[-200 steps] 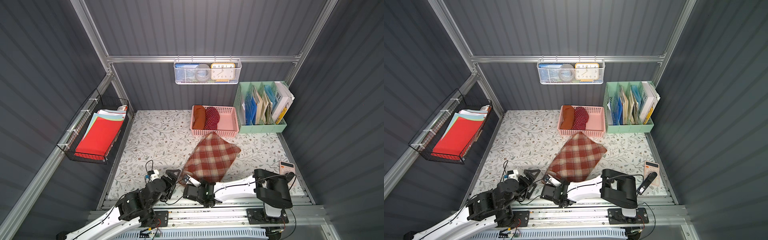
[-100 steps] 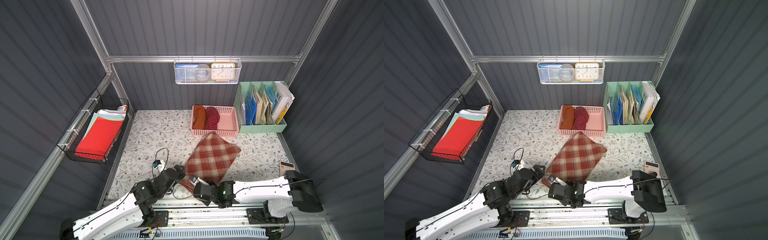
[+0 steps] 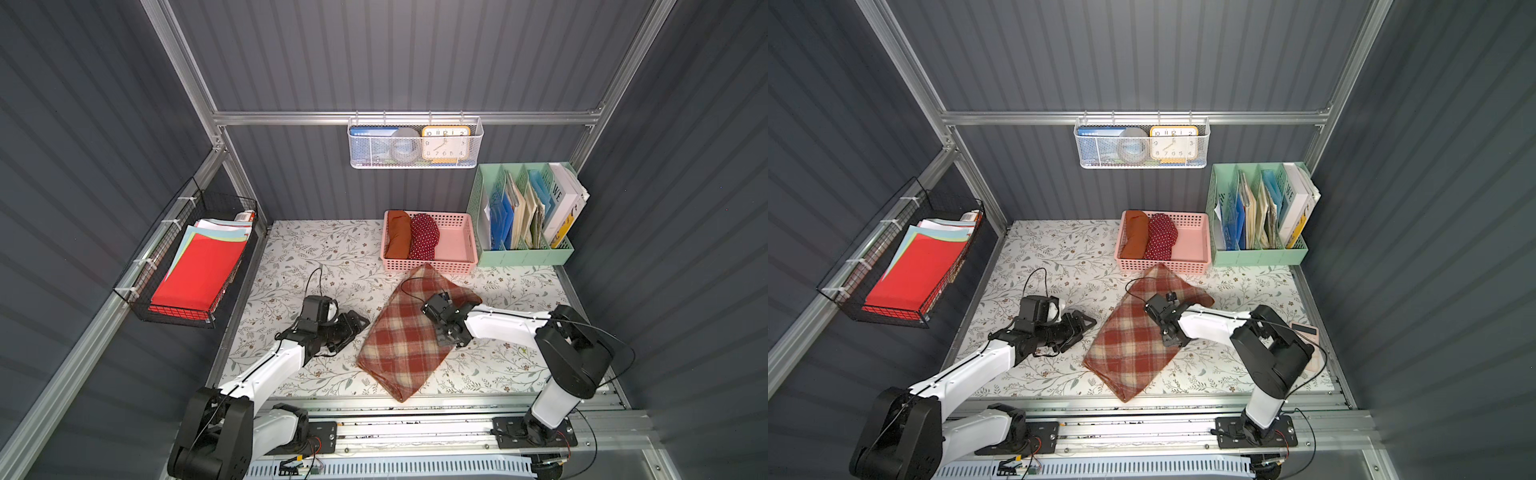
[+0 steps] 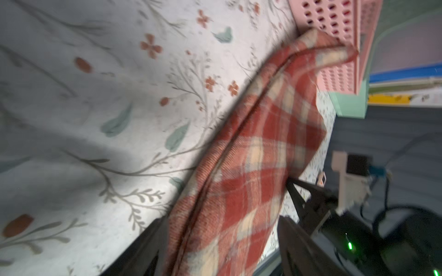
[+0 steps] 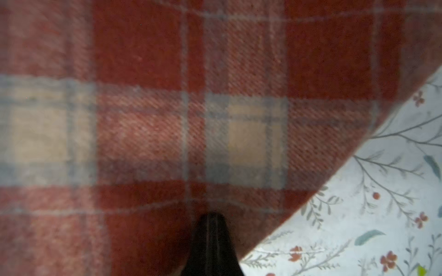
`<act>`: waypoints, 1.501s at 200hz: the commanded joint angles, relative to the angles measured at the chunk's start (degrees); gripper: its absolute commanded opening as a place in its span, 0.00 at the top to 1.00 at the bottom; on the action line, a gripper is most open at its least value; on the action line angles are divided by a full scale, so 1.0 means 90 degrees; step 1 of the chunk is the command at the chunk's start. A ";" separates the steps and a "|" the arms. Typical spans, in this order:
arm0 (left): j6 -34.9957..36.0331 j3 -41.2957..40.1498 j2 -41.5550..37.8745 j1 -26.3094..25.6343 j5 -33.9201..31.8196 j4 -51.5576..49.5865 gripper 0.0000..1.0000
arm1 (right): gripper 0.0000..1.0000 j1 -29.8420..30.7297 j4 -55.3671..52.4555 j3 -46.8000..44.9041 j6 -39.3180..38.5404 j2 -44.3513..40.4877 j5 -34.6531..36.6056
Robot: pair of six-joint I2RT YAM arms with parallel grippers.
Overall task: Roll up the skirts
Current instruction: Roll the skirt at the center of the board.
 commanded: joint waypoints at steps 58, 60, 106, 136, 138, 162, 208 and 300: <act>0.1589 -0.0032 0.0391 -0.0767 0.0452 -0.0862 0.24 | 1.00 -0.0565 -0.0156 0.0474 -0.0970 0.1219 -0.0644; 0.1563 -0.0051 0.0383 -0.0801 0.0464 -0.0848 0.24 | 1.00 -0.0565 -0.0156 0.0491 -0.0976 0.1246 -0.0645; 0.1326 -0.0405 0.0001 -0.1161 -0.0152 -0.1404 0.28 | 1.00 -0.0579 -0.0160 0.0596 -0.0919 0.1275 -0.0744; 0.1308 -0.0425 0.0047 -0.1283 -0.0354 -0.1620 0.31 | 1.00 -0.0584 -0.0272 0.0671 -0.0973 0.1249 -0.0764; 0.1310 -0.0415 0.0040 -0.1303 -0.0394 -0.1655 0.31 | 1.00 -0.0577 -0.0280 0.0679 -0.0977 0.1248 -0.0768; 0.1036 -0.0380 -0.0267 -0.1398 -0.1260 -0.2066 0.33 | 1.00 -0.0576 -0.0328 0.0606 -0.1008 0.1063 -0.0721; 0.0571 -0.0403 -0.1007 -0.1408 -0.2093 -0.2170 0.27 | 1.00 -0.0572 -0.0298 0.0494 -0.1018 0.0915 -0.0880; 0.0163 -0.1153 0.0385 -0.1702 -0.0321 0.0181 0.58 | 1.00 -0.0576 -0.0183 0.0401 -0.1046 0.0845 -0.0863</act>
